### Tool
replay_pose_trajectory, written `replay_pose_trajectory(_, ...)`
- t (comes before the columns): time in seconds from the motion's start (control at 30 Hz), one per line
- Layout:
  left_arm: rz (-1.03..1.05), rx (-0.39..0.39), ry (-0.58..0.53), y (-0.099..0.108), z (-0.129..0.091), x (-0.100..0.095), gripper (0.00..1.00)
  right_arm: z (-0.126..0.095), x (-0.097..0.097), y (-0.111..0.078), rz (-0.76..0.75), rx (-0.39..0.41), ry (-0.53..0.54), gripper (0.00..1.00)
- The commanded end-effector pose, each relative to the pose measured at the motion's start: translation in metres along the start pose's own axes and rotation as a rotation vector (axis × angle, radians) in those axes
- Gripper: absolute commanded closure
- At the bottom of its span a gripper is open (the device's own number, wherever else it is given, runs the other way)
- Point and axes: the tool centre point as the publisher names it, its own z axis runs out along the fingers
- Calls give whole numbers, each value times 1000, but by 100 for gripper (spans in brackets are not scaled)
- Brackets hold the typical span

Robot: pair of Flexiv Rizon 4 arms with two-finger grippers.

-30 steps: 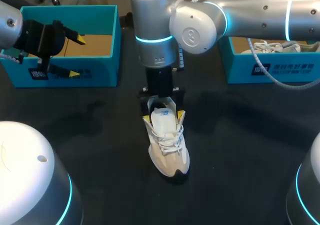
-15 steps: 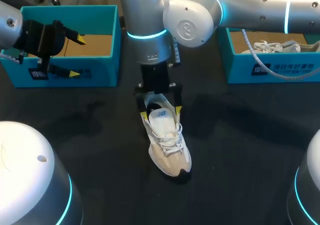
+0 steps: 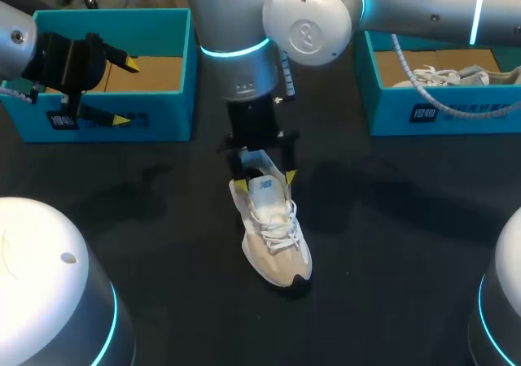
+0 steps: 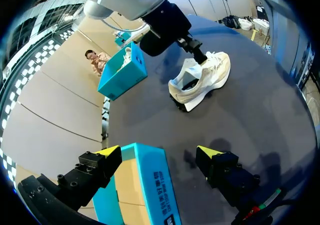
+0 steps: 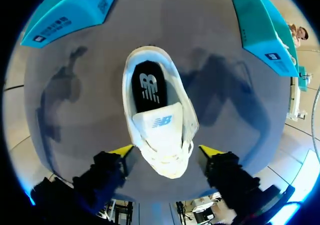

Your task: Take the shoe out of the shoebox, open the shoe tongue, remove and reinsert the insole, then place the shoe into the shoebox

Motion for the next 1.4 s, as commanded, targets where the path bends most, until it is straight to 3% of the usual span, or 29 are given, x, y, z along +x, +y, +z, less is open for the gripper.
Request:
replay_pose_trajectory(0.03,0,-3,0,-1,-1,1,0,2,-2,-5,4,-7,5,87)
replay_pose_trajectory(0.1,0,-3,0,-1,-1,1,0,2,-1,-6,2,-3,5,95)
replay_pose_trajectory(0.4,0,-3,0,-1,-1,1,0,26,2,-2,-16,6,30,92)
replay_pose_trajectory(0.5,0,-3,0,-1,-1,1,0,39,3,4,-26,19,48,88)
replay_pose_trajectory(0.6,0,-3,0,-1,-1,1,0,49,5,10,-36,27,64,75)
replay_pose_trajectory(0.67,0,-3,0,-1,-1,1,0,54,6,16,-46,32,70,74)
replay_pose_trajectory(1.03,0,-3,0,-1,-1,1,0,40,4,15,-49,23,40,76)
replay_pose_trajectory(1.3,0,-3,0,-1,-1,1,0,53,4,27,-73,27,77,73)
replay_pose_trajectory(1.4,0,-3,0,-1,-1,1,0,46,4,26,-85,5,65,72)
